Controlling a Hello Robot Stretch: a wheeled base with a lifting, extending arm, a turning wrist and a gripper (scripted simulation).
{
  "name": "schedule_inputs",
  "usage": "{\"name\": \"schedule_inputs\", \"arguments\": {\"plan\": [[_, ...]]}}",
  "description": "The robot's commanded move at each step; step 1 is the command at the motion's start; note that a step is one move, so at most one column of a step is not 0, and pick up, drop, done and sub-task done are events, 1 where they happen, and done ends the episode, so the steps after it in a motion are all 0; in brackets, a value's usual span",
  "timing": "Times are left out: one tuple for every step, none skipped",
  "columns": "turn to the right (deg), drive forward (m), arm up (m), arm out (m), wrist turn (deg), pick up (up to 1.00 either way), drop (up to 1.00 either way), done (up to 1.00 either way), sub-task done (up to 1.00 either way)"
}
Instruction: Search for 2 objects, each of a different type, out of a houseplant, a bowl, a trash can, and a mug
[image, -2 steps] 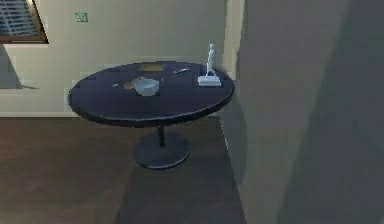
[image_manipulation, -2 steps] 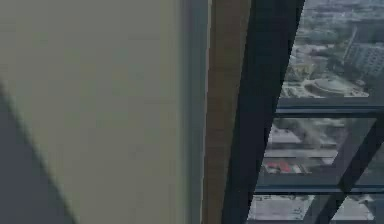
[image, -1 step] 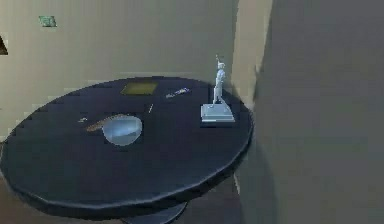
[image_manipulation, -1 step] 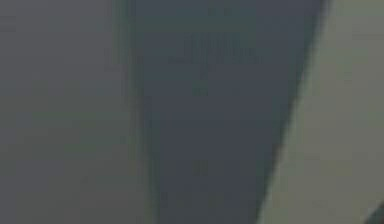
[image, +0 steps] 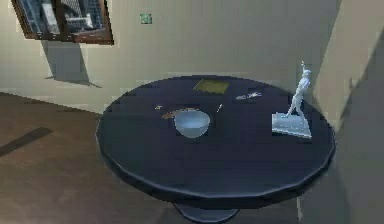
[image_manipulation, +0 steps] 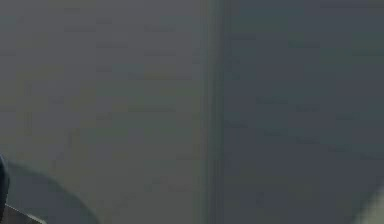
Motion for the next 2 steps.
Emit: {"name": "schedule_inputs", "arguments": {"plan": [[0.0,0.0,0.0,0.0,0.0,0.0,0.0,0.0,1.0],[-24.0,0.0,0.0,0.0,0.0,0.0,0.0,0.0,0.0]]}}
